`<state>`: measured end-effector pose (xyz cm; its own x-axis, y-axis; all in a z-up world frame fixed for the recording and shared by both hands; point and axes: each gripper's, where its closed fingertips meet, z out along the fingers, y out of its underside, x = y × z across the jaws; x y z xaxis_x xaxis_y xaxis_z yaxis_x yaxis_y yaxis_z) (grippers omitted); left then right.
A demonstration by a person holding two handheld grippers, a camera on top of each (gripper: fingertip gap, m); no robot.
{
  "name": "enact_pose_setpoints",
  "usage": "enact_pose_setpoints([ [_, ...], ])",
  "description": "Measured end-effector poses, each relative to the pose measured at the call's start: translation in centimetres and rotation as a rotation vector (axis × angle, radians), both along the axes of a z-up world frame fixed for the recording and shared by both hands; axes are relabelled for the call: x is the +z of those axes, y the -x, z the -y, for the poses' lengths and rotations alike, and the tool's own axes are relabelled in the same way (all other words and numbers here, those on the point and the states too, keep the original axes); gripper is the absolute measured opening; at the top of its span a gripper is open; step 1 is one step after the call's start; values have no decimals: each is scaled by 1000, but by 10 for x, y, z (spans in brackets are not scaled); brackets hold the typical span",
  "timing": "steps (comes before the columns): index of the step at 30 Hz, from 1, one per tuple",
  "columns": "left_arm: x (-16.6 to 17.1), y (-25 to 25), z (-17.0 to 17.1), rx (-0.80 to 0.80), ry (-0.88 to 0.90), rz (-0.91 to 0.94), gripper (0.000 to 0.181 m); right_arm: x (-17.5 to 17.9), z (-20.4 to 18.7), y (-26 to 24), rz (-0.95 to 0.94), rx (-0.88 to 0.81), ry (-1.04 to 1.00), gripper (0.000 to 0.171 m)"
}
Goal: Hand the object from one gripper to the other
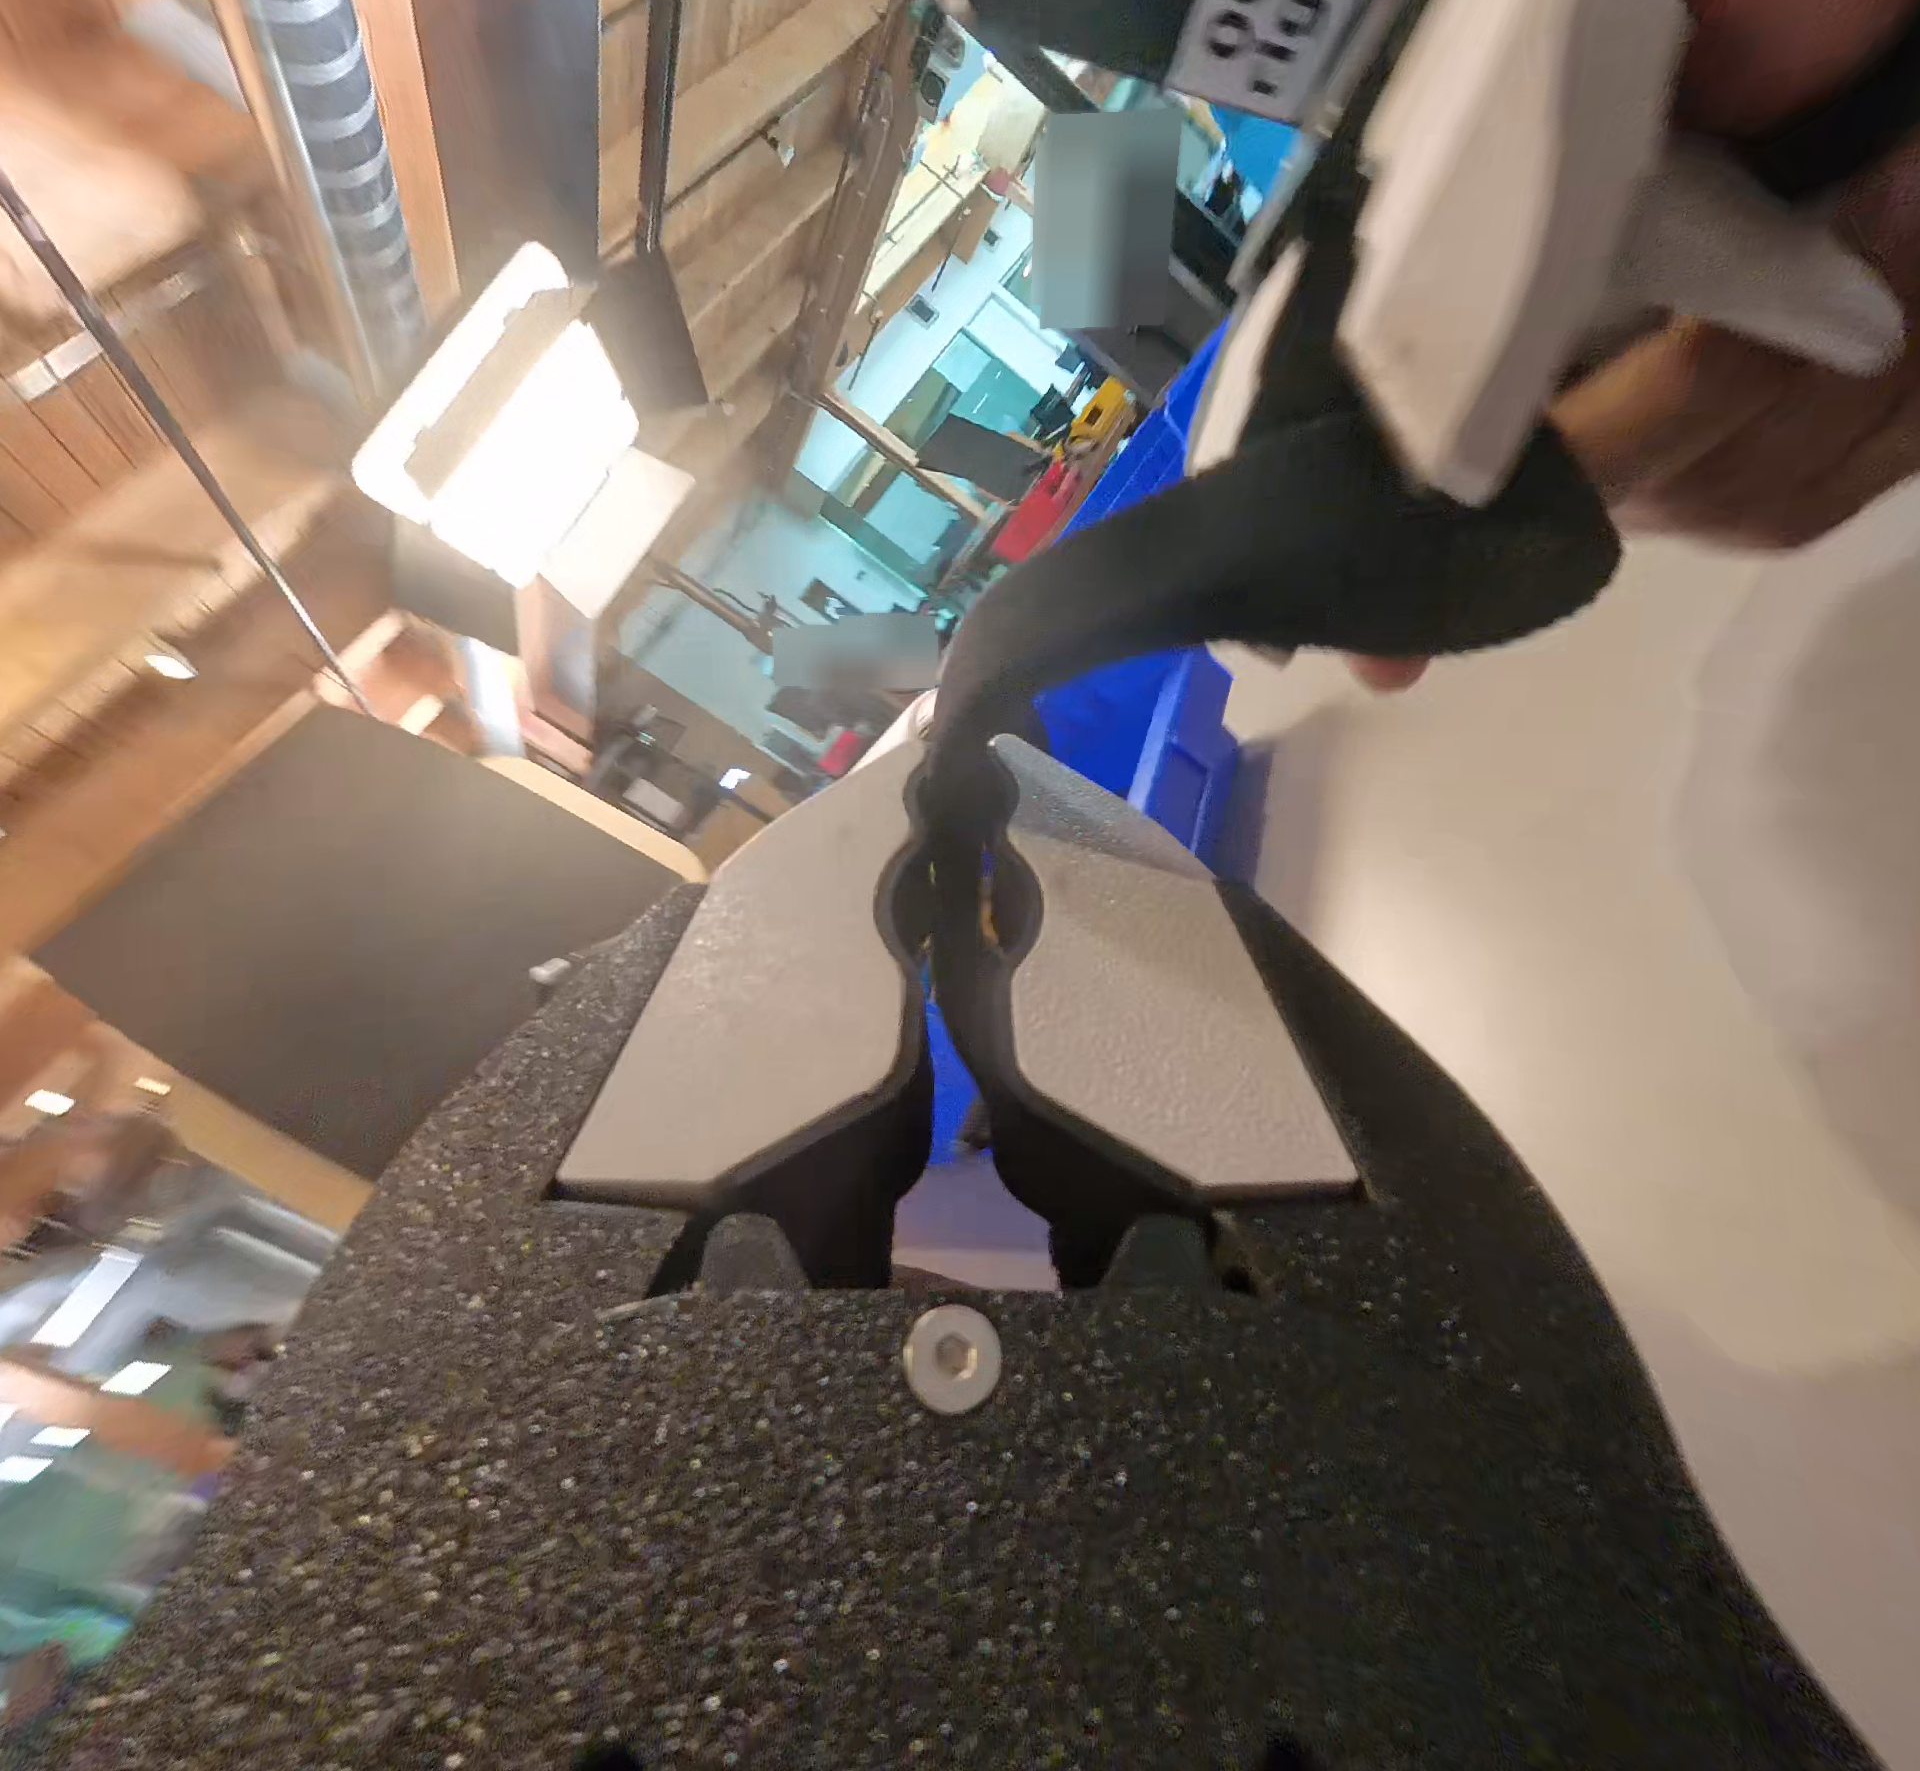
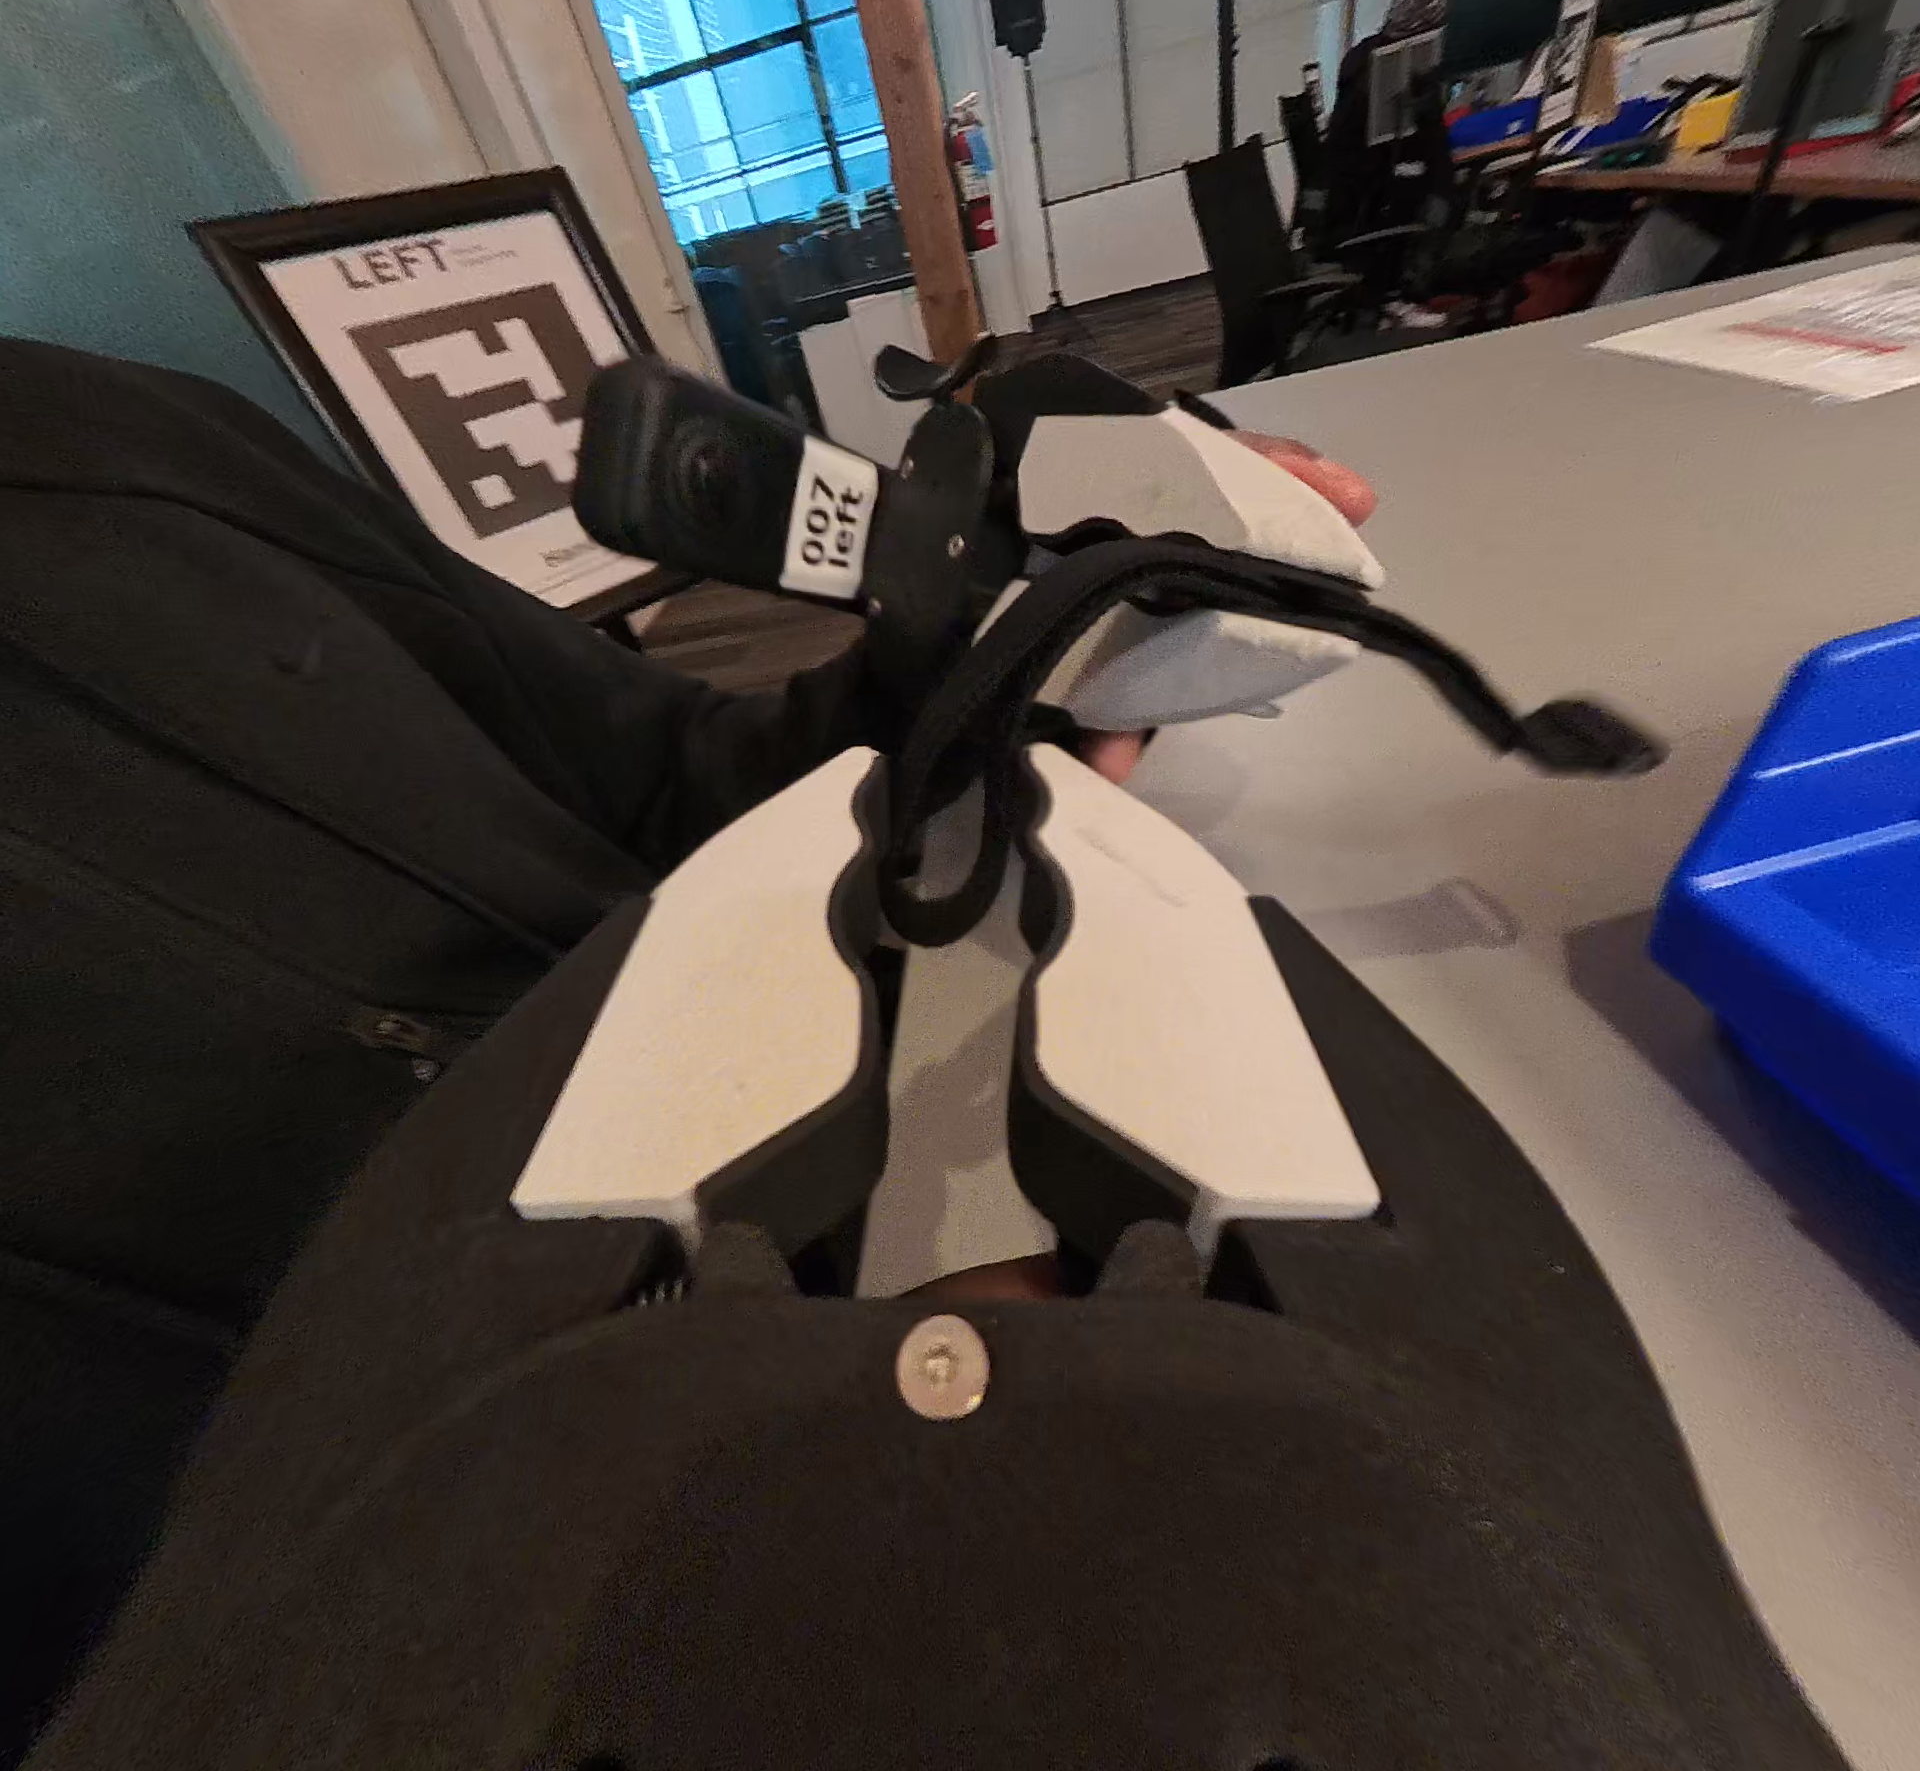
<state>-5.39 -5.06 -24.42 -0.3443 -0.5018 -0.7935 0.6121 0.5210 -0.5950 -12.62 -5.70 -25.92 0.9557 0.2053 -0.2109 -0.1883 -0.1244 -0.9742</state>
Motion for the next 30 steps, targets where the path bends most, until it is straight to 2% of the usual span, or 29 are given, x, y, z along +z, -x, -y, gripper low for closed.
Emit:
enact_pose_setpoints([
  [4, 20, 2, -11, -131, 284, -228, 6, 8, 7, -16, 172, -135, -33, 39],
  [8, 39, 8, -19, -353, 578, -480, 6, 14, 11, -29, 228, -236, -47, 41],
  [11, 40, 11, -15, -491, 698, -656, 6, 13, 11, -41, 201, -300, -33, 40],
  [18, 25, 25, 19, -651, 691, -836, 7, 4, 2, -46, 191, -349, 22, 38],
  [19, 23, 28, 23, -670, 677, -851, 7, 1, 0, -45, 200, -349, 38, 33],
  [21, 19, 34, 30, -695, 644, -878, 7, -6, -4, -43, 228, -343, 73, 10],
  [23, 15, 31, 30, -676, 631, -886, 9, -9, -4, -48, 248, -373, 96, 6],
  [26, 16, 24, 21, -623, 644, -877, 38, -8, 5, -64, 251, -453, 112, 5],
  [30, 19, 10, -1, -515, 649, -824, 52, -7, 30, -100, 224, -594, 162, 5],
])
